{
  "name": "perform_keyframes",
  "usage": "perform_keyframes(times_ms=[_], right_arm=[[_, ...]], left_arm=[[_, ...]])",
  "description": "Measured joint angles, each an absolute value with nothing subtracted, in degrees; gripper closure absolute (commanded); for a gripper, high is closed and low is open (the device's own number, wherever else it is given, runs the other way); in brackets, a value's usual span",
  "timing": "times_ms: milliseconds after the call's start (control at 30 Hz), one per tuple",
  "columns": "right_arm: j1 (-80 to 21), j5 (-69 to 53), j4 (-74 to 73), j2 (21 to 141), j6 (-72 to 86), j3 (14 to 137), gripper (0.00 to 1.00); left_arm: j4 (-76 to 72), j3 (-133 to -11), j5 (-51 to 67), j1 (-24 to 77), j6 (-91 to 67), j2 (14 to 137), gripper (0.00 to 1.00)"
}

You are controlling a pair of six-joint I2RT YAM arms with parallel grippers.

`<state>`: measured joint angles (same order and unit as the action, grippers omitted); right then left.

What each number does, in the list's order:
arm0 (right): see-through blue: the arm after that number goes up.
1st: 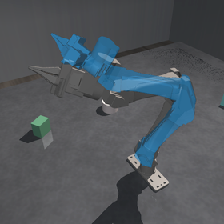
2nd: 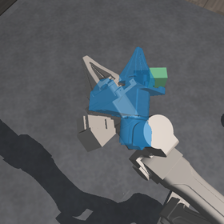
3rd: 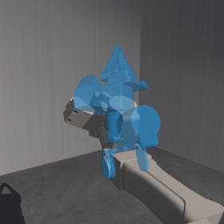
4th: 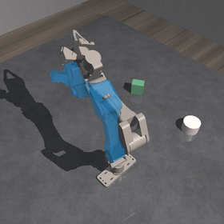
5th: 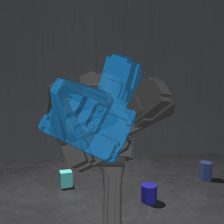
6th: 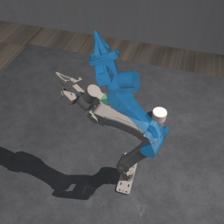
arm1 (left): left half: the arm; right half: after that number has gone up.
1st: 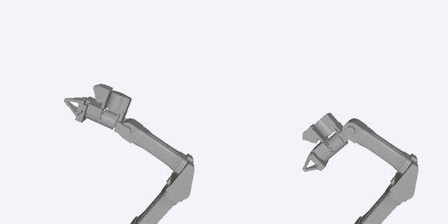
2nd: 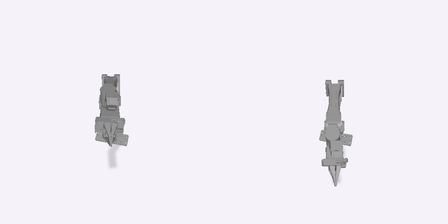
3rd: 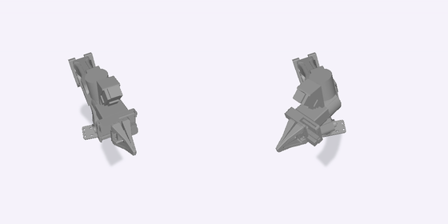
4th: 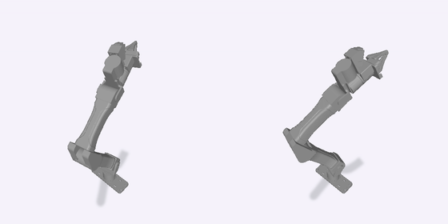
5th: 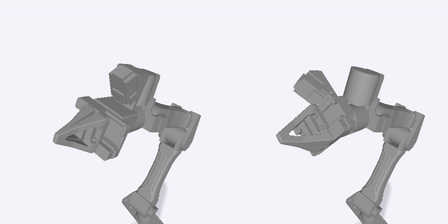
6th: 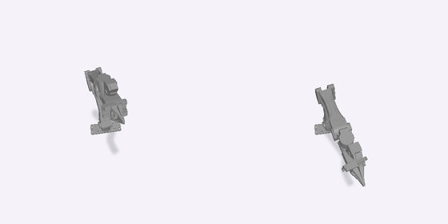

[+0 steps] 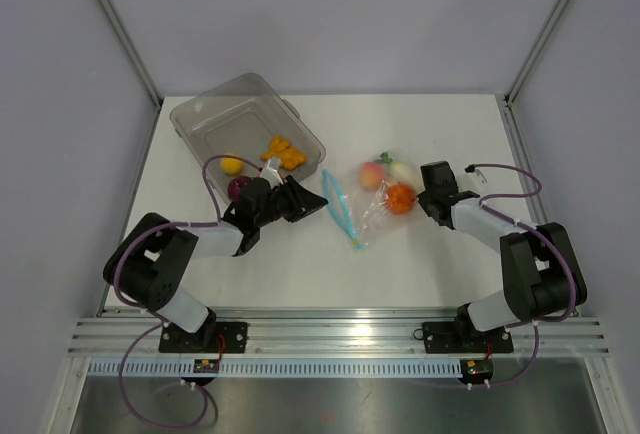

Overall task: Open the zip-top bag and remove the fake food
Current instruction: Pick up the fake fruit from the zipper food storage bag.

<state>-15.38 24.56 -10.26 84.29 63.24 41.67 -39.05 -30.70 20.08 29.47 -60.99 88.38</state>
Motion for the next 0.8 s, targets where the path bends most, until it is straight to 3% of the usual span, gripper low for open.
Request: perform_keyframes(times_ms=[800], right_arm=[[-15.38,24.49,-10.2,84.01,63.24,41.67,1.0]], left_arm=[[-35.55,-39.88,15.57,35.46,-58.46,101.8,0.66]])
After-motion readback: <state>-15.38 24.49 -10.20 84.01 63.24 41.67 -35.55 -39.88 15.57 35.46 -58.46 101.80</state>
